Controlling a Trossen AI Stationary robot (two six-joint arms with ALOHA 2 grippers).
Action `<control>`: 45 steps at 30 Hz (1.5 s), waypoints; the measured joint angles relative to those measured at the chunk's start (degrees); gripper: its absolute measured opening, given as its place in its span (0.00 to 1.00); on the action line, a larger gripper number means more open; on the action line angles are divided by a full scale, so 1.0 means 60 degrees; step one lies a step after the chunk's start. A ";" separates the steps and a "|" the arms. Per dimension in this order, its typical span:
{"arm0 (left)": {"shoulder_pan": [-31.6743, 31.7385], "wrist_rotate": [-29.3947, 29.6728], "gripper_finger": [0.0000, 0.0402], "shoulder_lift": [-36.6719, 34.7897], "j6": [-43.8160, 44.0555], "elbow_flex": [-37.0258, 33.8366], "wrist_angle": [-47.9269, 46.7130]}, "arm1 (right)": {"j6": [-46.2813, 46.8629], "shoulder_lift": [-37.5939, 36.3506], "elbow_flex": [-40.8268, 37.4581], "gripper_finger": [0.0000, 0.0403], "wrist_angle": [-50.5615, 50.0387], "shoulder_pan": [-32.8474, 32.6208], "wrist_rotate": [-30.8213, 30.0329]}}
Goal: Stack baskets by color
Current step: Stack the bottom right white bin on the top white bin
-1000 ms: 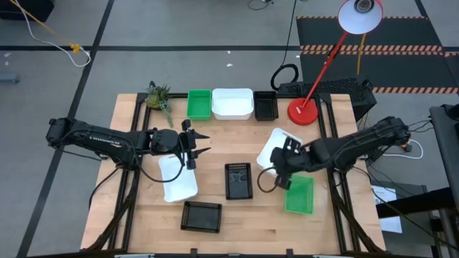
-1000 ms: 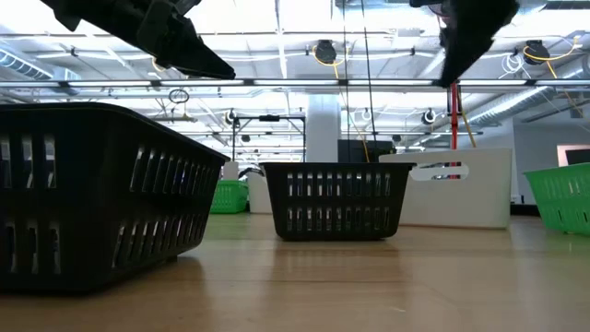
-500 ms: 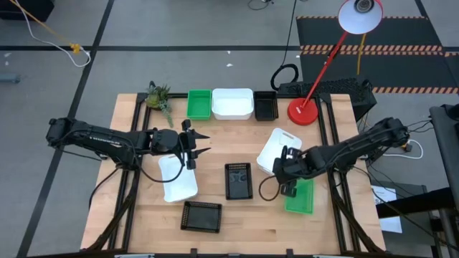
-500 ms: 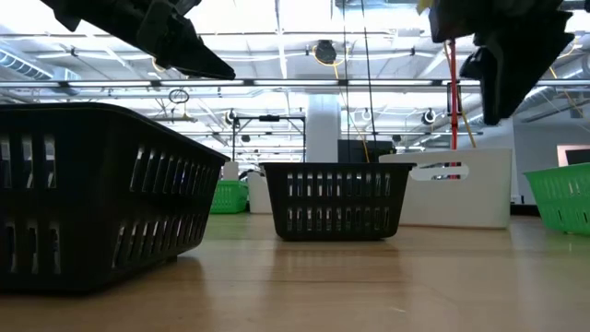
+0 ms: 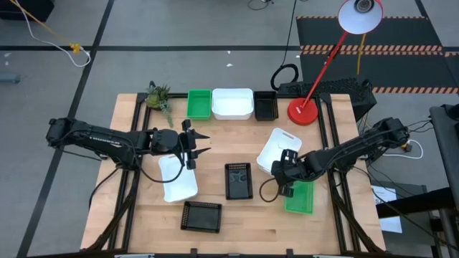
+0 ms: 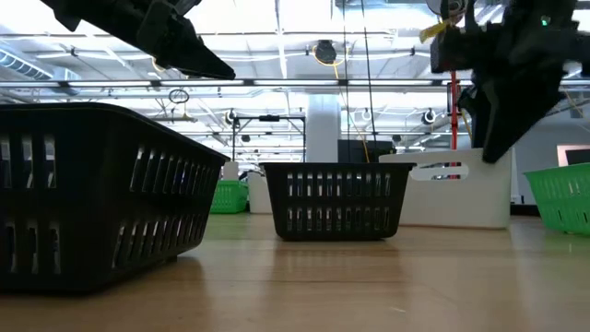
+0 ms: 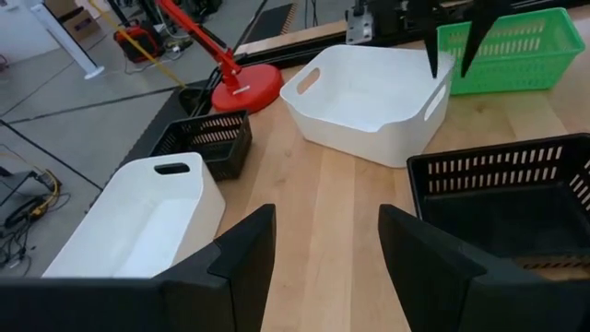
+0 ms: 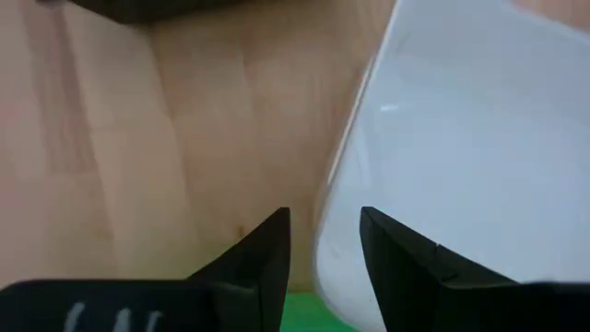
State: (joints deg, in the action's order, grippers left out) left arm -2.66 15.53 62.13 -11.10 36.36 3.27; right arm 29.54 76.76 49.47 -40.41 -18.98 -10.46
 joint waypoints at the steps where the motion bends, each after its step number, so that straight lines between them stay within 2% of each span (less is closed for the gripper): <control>1: 0.0000 0.0000 0.49 0.0000 -0.0030 0.0000 0.0000 | 0.0043 0.0002 -0.0091 0.28 0.0037 0.0000 -0.0035; 8: 0.0000 0.0000 0.49 0.0000 -0.0035 0.0000 0.0004 | 0.0039 0.0001 -0.0056 0.03 -0.0002 -0.0001 -0.0230; 17: 0.0000 -0.0002 0.49 0.0000 -0.0417 -0.0004 0.0678 | -0.1914 -0.0001 0.1074 0.01 -0.0502 -0.0303 -0.0292; 22: -0.0008 -0.0076 0.49 0.0000 -0.0676 0.0005 0.1340 | -0.4267 -0.0001 0.1657 0.01 -0.0642 -0.0670 -0.0574; 27: -0.0279 -0.0282 0.49 0.0000 -0.0985 0.0463 0.1021 | -0.6708 -0.0001 0.1824 0.01 -0.0645 -0.0878 -0.0568; 33: -0.1316 -0.0238 0.49 0.0392 -0.1427 0.1712 -0.0201 | -0.8213 -0.0001 0.2051 0.01 -0.0649 -0.0874 -0.0514; 38: -0.2215 0.0383 0.49 0.1779 -0.1791 0.3498 -0.1787 | -0.9229 -0.0001 0.2296 0.01 -0.0619 -0.0678 -0.0494; 45: -0.2977 0.0744 0.52 0.3998 -0.2189 0.6331 -0.3879 | -0.9580 -0.0007 0.2310 0.01 -0.0703 -0.0346 -0.0471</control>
State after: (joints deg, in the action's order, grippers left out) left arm -20.52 19.99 86.12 -24.24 74.34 -20.01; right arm -27.94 76.71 63.33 -44.63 -21.06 -13.29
